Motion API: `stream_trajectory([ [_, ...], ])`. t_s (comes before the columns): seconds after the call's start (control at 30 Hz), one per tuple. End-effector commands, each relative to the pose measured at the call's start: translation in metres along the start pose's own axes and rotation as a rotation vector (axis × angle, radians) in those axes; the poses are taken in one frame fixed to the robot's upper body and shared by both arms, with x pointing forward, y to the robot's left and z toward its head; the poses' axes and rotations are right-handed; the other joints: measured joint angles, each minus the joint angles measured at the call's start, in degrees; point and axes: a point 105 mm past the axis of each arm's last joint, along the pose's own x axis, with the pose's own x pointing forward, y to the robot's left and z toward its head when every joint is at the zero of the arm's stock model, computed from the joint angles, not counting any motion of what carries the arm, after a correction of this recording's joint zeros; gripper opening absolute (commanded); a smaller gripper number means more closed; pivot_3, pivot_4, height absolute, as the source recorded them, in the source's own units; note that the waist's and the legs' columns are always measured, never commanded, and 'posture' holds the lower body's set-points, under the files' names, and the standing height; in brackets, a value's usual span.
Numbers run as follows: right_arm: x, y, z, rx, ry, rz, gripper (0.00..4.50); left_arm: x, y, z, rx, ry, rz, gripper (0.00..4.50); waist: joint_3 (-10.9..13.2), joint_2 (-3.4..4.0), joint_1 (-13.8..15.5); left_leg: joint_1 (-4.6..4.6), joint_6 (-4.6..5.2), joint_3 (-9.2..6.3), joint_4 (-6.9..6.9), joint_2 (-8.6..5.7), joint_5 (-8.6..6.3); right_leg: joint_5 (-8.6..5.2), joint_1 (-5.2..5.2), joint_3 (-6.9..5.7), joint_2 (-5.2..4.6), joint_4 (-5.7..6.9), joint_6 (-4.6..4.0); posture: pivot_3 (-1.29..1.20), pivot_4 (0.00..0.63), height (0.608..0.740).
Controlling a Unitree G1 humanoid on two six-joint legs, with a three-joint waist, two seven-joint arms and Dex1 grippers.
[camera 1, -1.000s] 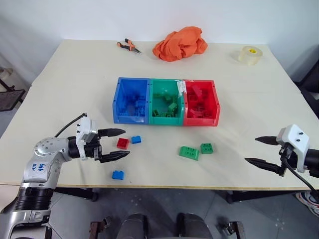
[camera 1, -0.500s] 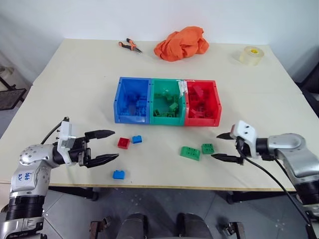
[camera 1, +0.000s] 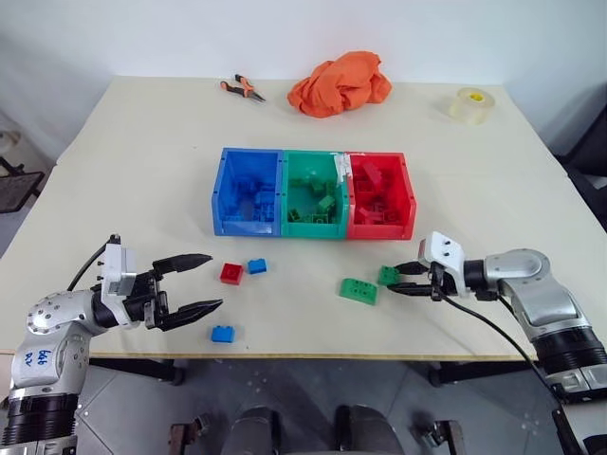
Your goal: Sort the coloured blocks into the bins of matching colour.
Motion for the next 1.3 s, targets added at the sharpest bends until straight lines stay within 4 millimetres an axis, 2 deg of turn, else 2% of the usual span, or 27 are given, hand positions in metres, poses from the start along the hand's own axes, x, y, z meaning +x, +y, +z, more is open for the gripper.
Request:
stream_trajectory([
  [0.03,-0.015,-0.013,0.036,-0.042,-0.117,-0.113,1.44,0.004,0.003,0.011,0.05,-0.041,0.004,4.5,0.0,0.04,0.0,-0.03,0.0,0.0,0.0,-0.01,0.0,0.0,-0.02,0.01,-0.01,0.0,0.0,0.0,0.15,0.74],
  [0.1,-0.02,-0.02,0.059,-0.05,-0.188,-0.168,1.44,0.006,0.004,0.011,0.052,-0.047,0.003,4.5,0.0,0.05,0.0,-0.04,0.0,0.01,0.0,-0.01,0.0,0.0,-0.03,0.01,0.0,0.0,0.0,0.0,0.15,0.74],
  [0.2,-0.011,-0.027,0.091,-0.042,-0.264,-0.198,1.44,0.01,0.007,0.011,0.056,-0.057,0.007,4.5,0.0,0.05,-0.3,-0.02,0.0,0.01,0.0,0.01,0.0,0.0,-0.04,0.01,0.01,0.01,0.0,0.0,0.15,0.74],
  [0.33,0.016,-0.037,0.135,-0.032,-0.398,-0.203,1.44,0.013,0.009,0.012,0.062,-0.067,0.014,4.5,0.0,0.05,-0.8,-0.01,-0.06,0.03,-0.02,0.06,-0.02,-0.01,-0.2,0.01,0.05,0.26,-0.02,0.0,0.15,0.74],
  [0.43,0.042,-0.05,0.156,-0.03,-0.441,-0.235,1.44,0.013,0.011,0.012,0.067,-0.07,0.021,4.5,0.0,0.05,-1.4,-0.02,-0.06,0.02,-0.01,0.02,-0.02,-0.01,-0.31,0.02,0.03,0.55,-0.02,0.0,0.15,0.74],
  [0.53,0.066,-0.068,0.165,-0.045,-0.432,-0.322,2.39,0.015,0.012,0.014,0.083,-0.076,0.03,4.5,0.0,0.04,-1.5,-0.02,-0.06,-0.04,0.01,-0.02,-0.02,-0.01,-0.35,0.02,0.02,0.67,-0.02,0.0,0.15,0.74],
  [0.63,0.074,-0.068,0.17,-0.071,-0.445,-0.308,3.41,0.016,0.012,0.018,0.096,-0.093,0.043,4.5,0.0,0.04,-1.4,-0.07,-0.06,-0.22,0.0,-0.06,-0.02,-0.01,-0.35,0.02,0.02,0.71,-0.02,0.0,0.15,0.74],
  [0.73,0.071,-0.07,0.17,-0.114,-0.449,-0.325,4.43,0.016,0.011,0.019,0.101,-0.096,0.047,4.5,0.0,0.04,-1.5,-0.08,-0.05,-0.33,-0.01,-0.12,-0.02,-0.01,-0.33,0.04,0.01,0.76,-0.01,0.0,0.15,0.74],
  [0.87,0.05,-0.07,0.165,-0.133,-0.505,-0.375,4.47,0.016,0.01,0.018,0.098,-0.101,0.053,4.5,0.0,0.04,-1.5,-0.07,-0.06,-0.31,-0.01,-0.07,-0.02,-0.01,-0.32,0.02,0.04,0.74,-0.02,0.0,0.15,0.74],
  [0.93,0.034,-0.058,0.158,-0.135,-0.542,-0.368,4.47,0.017,0.01,0.018,0.093,-0.105,0.052,4.5,0.0,0.03,-1.4,-0.08,-0.06,-0.34,0.0,-0.09,-0.02,-0.01,-0.29,0.04,0.02,0.71,-0.01,0.0,0.15,0.74],
  [1.03,0.017,-0.017,0.136,-0.151,-0.539,-0.208,4.47,0.02,0.01,0.017,0.087,-0.112,0.049,4.5,0.0,0.02,-1.0,-0.1,-0.05,-0.5,0.0,-0.1,-0.03,0.0,-0.21,0.12,0.0,0.68,-0.01,0.0,0.15,0.74],
  [1.17,-0.009,0.02,0.098,-0.078,-0.437,-0.065,4.47,0.023,0.012,0.017,0.079,-0.116,0.036,4.5,0.0,0.04,-0.9,-0.1,-0.04,-0.32,0.0,-0.1,-0.03,0.0,-0.16,0.06,0.02,0.46,-0.01,0.0,0.15,0.74],
  [1.23,-0.021,0.031,0.07,-0.023,-0.316,-0.028,4.47,0.023,0.014,0.016,0.076,-0.111,0.032,4.5,0.0,0.05,-0.4,-0.04,-0.03,-0.28,-0.01,-0.07,-0.04,0.0,-0.09,0.02,0.03,0.37,-0.01,0.0,0.15,0.74],
  [1.3,-0.032,0.037,0.051,0.008,-0.235,-0.017,4.47,0.023,0.015,0.015,0.075,-0.109,0.029,4.5,0.0,0.02,-0.1,-0.03,0.02,-0.16,-0.01,-0.06,-0.07,-0.01,-0.07,0.03,0.02,0.23,-0.01,0.0,0.15,0.74],
])
